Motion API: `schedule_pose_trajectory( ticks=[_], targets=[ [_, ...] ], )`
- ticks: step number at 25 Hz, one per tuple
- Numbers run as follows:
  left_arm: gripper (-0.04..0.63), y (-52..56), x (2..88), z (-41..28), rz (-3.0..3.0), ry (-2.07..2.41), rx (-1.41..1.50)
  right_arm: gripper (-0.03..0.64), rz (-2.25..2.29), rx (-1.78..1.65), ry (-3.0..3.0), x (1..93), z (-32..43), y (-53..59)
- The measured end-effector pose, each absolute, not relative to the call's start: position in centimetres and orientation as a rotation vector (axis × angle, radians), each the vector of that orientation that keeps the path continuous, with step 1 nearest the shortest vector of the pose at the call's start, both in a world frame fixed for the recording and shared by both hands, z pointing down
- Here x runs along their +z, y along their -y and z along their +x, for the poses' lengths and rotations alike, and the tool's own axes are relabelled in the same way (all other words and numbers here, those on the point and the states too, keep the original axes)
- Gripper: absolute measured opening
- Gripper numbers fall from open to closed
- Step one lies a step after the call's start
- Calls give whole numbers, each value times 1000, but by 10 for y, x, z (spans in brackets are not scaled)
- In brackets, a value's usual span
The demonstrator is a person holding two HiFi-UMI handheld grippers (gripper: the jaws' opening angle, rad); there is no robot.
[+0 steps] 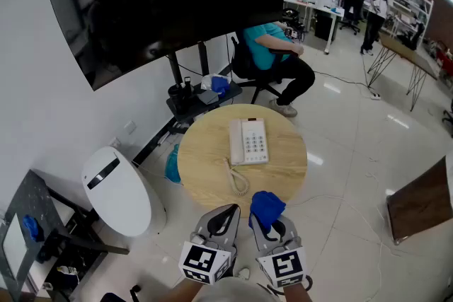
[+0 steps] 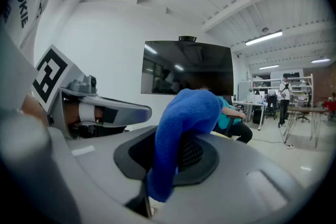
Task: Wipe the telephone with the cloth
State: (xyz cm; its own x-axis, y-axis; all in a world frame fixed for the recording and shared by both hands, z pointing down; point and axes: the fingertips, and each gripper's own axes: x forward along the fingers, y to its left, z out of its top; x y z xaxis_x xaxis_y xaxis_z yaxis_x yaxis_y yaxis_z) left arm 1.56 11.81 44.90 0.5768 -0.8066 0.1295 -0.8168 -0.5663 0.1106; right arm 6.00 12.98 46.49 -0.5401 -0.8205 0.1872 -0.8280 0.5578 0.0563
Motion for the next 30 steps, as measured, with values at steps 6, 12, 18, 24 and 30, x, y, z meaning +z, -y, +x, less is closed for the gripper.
schedule_pose_trajectory(
  ticks=[6,12,18,24,30],
  targets=[
    [-8,-95,455,18,2628,1375,95,61,1378,57,2592,467,64,-109],
    [-8,-71,456,22,2618,1367,92,61,1369,50,2577,466,69,-86],
    [-8,-43,459,25,2600,1356,95,61,1345,55,2569,464,68,-63],
    [-8,-14,462,24,2596,1334,117,61,1328,58,2563,462,63,-30],
    [-8,16,469,19,2593,1306,145,61,1334,48,2554,458,56,3]
  ],
)
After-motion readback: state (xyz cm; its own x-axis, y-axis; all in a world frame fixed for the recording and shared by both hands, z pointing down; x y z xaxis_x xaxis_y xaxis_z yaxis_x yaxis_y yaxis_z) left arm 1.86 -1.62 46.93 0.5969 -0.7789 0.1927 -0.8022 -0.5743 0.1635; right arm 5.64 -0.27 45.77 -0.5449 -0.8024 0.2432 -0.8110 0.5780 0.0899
